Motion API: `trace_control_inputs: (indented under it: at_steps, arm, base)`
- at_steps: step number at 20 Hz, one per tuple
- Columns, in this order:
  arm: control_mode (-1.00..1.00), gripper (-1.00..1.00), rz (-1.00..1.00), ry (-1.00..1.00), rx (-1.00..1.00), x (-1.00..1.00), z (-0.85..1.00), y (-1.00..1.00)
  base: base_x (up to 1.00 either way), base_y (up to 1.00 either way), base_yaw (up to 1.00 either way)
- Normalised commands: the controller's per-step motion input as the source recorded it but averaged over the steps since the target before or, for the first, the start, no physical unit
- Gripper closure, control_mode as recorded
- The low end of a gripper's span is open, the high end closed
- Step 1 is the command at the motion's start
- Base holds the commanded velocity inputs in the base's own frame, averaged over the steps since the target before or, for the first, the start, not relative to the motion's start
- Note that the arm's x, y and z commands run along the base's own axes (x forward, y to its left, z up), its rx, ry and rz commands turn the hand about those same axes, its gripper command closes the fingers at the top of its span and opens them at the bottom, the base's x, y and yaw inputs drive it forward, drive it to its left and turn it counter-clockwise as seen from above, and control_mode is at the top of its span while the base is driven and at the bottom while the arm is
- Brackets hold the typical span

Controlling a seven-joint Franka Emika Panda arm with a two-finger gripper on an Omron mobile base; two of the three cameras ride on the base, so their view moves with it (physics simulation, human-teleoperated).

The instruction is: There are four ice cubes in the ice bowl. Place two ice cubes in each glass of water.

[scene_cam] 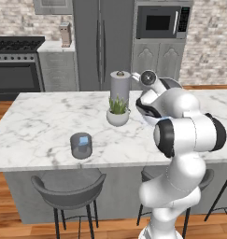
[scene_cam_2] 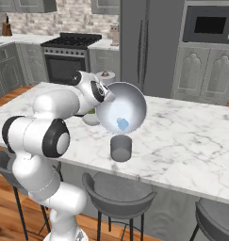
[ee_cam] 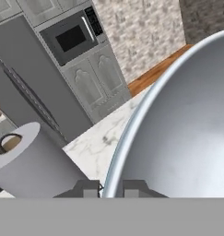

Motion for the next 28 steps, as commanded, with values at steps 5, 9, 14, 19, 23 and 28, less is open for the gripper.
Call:
trace_control_inputs:
  at_steps: [5, 9, 14, 19, 23, 28]
  arm:
    - [-1.00, 1.00, -0.02, 0.00, 0.01, -0.01, 0.32, -0.02]
    - [-1.00, 1.00, -0.03, 0.00, 0.00, -0.12, 0.28, -0.04]
    - [-1.00, 1.00, -0.04, 0.00, 0.00, -0.30, 0.06, -0.16]
    - [-1.00, 1.00, -0.04, 0.00, 0.00, -0.15, -0.08, -0.11]
    - [-1.00, 1.00, -0.01, -0.04, 0.00, 0.09, 0.00, -0.02]
    - [-1.00, 1.00, 0.00, -0.06, 0.00, 0.00, 0.00, 0.00]
  base:
    - [0.00, 0.00, 0.00]
    - [0.00, 0.00, 0.00]
    - [0.00, 0.00, 0.00]
    - [0.00, 0.00, 0.00]
    - [0.00, 0.00, 0.00]
    - [0.00, 0.00, 0.00]
